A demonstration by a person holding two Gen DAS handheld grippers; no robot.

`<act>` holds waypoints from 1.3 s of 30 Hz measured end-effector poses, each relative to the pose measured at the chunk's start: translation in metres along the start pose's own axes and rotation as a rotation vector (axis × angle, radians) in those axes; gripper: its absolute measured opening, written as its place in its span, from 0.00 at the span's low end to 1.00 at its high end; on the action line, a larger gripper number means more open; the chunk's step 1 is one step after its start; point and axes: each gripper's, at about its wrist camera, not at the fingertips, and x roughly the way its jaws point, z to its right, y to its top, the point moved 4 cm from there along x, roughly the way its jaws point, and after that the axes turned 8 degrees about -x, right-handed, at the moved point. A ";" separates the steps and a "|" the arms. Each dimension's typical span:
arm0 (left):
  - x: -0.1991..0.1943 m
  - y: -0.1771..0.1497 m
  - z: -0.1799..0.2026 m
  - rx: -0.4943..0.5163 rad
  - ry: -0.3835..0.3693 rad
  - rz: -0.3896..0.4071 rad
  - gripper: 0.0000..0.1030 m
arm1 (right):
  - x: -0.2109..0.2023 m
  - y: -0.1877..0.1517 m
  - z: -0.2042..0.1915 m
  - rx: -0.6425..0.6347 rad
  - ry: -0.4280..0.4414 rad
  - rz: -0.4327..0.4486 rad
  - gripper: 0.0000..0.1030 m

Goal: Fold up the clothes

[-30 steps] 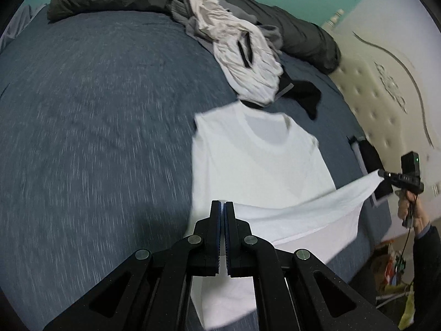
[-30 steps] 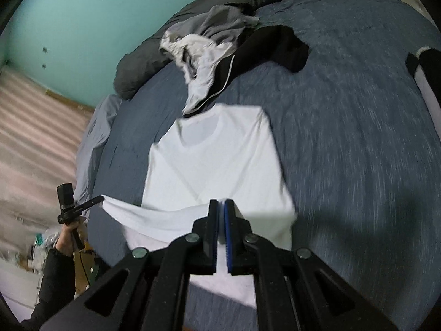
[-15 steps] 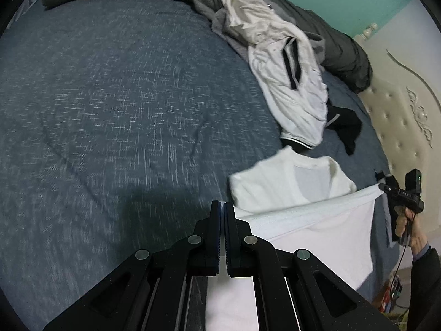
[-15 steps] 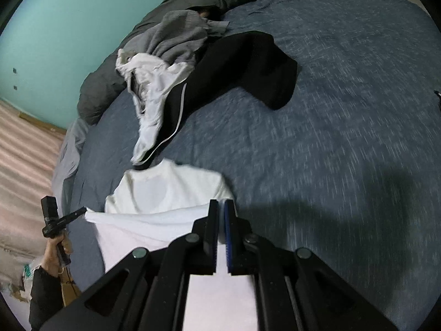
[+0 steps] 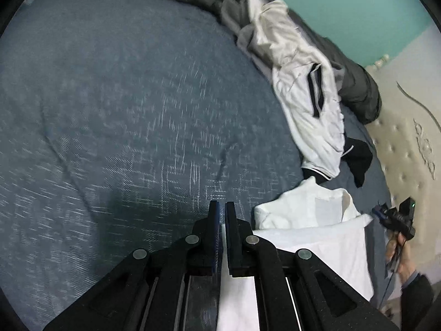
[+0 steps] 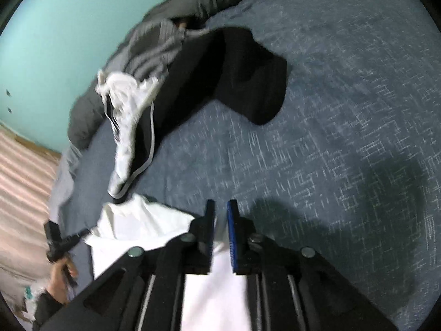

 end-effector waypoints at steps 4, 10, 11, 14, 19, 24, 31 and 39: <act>-0.015 -0.022 0.014 0.109 0.006 0.000 0.04 | -0.019 -0.007 -0.019 -0.111 0.007 0.033 0.31; 0.011 -0.062 0.036 0.291 0.101 -0.079 0.04 | -0.011 -0.056 -0.062 -0.389 -0.018 -0.076 0.31; 0.018 -0.065 0.039 0.308 0.111 -0.090 0.04 | -0.005 -0.064 -0.066 -0.422 -0.030 -0.104 0.31; 0.037 -0.066 0.043 0.352 0.169 -0.100 0.04 | 0.018 -0.083 -0.071 -0.494 -0.083 -0.193 0.29; 0.055 -0.040 0.041 0.319 0.183 -0.066 0.04 | 0.039 -0.072 -0.060 -0.501 -0.164 -0.209 0.28; 0.062 -0.004 0.031 0.227 0.162 -0.018 0.04 | 0.050 -0.038 -0.050 -0.478 -0.220 -0.150 0.28; 0.047 0.024 0.016 0.108 0.139 0.070 0.12 | 0.030 0.005 -0.034 -0.409 -0.307 -0.001 0.28; 0.056 0.004 0.006 0.106 0.075 0.023 0.39 | 0.022 -0.012 -0.001 -0.309 -0.220 -0.031 0.33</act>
